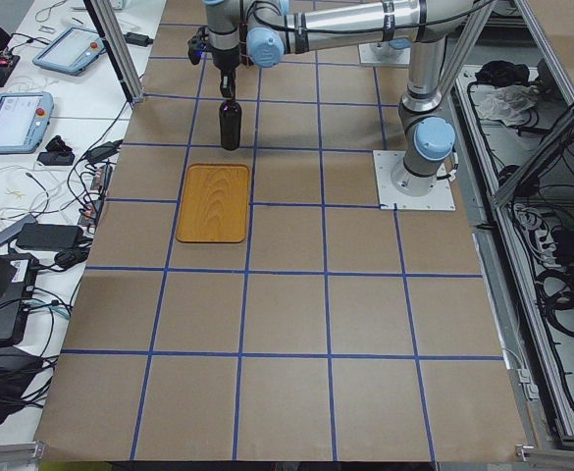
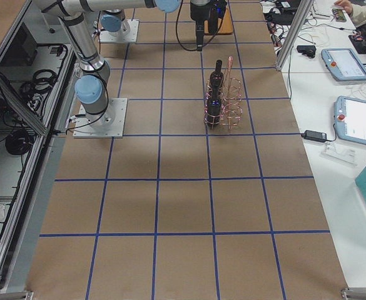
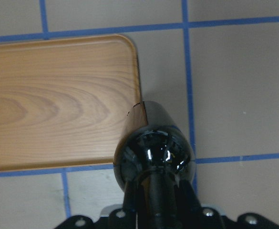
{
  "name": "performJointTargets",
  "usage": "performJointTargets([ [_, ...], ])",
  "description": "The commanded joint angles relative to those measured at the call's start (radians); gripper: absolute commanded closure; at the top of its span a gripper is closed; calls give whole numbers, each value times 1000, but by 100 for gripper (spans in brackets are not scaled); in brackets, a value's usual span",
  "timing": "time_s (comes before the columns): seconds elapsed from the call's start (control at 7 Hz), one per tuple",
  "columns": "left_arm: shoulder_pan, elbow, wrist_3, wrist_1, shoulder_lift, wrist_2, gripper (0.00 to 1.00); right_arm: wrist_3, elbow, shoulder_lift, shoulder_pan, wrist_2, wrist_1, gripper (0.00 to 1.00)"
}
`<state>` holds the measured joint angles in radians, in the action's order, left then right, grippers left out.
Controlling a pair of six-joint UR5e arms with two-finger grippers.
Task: Take wine from basket and place on tray
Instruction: 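Carry the bottle with the left gripper and lower it onto the wooden tray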
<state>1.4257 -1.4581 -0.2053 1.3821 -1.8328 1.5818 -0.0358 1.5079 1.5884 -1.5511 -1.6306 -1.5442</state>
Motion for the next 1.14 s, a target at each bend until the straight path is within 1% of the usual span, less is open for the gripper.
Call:
performJointTargets([
  [0.0,-152,1,-149,-52,-37,1,99,-1,0,-1,-1,0,0,0],
  [0.29,-194,2,-154,-63,-37,1,99,-6,0,-1,-1,2,-4,0],
  [0.43,-198,-2,-154,-114,-39,1,97,-6,2,-1,-1,2,-5,0],
  [0.57,-212,-8,-154,-115,-42,1,90,-3,0,-1,0,2,-8,0],
  [0.71,-215,-11,-155,-120,-43,0,87,-1,0,1,0,0,-5,0],
  [0.86,-215,-15,-155,-120,-45,-6,74,-1,0,-1,0,0,-7,0],
  [1.0,-215,-19,-154,-120,-45,-9,28,-3,0,-1,0,0,-5,0],
])
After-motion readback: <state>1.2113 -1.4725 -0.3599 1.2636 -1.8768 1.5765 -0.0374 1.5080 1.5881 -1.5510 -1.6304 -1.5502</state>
